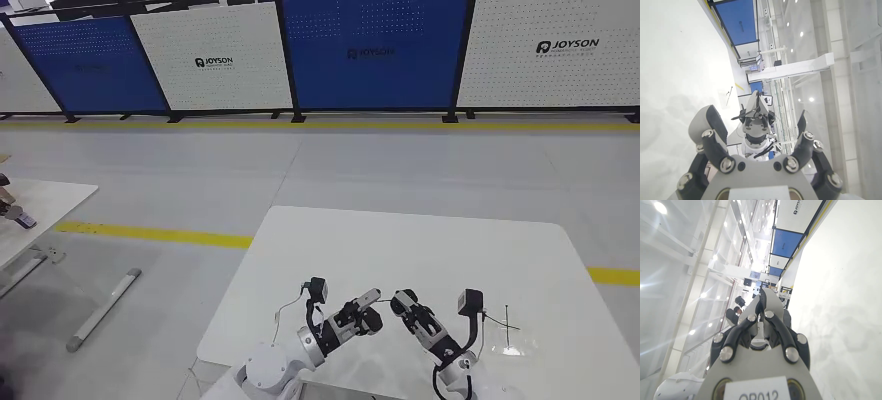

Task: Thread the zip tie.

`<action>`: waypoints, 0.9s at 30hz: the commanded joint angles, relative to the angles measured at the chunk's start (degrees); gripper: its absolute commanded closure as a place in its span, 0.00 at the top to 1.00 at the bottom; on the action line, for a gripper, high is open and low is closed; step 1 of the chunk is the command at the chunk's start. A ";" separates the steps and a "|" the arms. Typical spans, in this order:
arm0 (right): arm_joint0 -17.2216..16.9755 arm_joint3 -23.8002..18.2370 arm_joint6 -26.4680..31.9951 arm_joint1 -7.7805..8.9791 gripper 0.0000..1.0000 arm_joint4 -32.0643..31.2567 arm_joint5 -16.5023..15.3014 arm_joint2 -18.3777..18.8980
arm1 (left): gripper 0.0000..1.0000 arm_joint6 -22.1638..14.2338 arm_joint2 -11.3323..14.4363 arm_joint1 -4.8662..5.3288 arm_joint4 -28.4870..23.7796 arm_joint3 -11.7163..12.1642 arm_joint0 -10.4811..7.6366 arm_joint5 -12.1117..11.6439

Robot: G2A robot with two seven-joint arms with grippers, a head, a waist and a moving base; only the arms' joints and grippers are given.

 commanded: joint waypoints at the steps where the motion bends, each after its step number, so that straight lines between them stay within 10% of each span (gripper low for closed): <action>1: 0.00 0.00 0.00 0.00 0.00 0.00 0.00 0.00 | 1.00 1.62 -0.07 -0.08 0.09 0.26 -0.23 -0.27; 4: 0.00 0.00 0.00 0.00 0.00 0.00 0.00 0.00 | 0.97 3.41 0.22 -0.26 0.20 0.73 -0.70 -0.96; 5: 0.00 0.00 0.00 0.00 0.00 0.00 0.00 0.00 | 0.60 3.72 0.36 -0.32 0.01 0.88 -0.89 -0.97; 6: 0.00 0.00 0.00 0.00 0.00 0.00 0.00 0.00 | 0.43 3.94 0.51 -0.36 0.02 1.06 -1.09 -0.90; 12: 0.00 0.00 0.00 0.00 0.00 0.00 0.00 0.00 | 0.19 4.18 1.24 -0.43 1.62 2.14 -1.60 -1.03; 27: 0.00 0.00 0.00 0.00 0.00 0.00 0.00 0.00 | 0.28 1.34 0.19 -0.03 0.48 1.64 -0.83 -2.66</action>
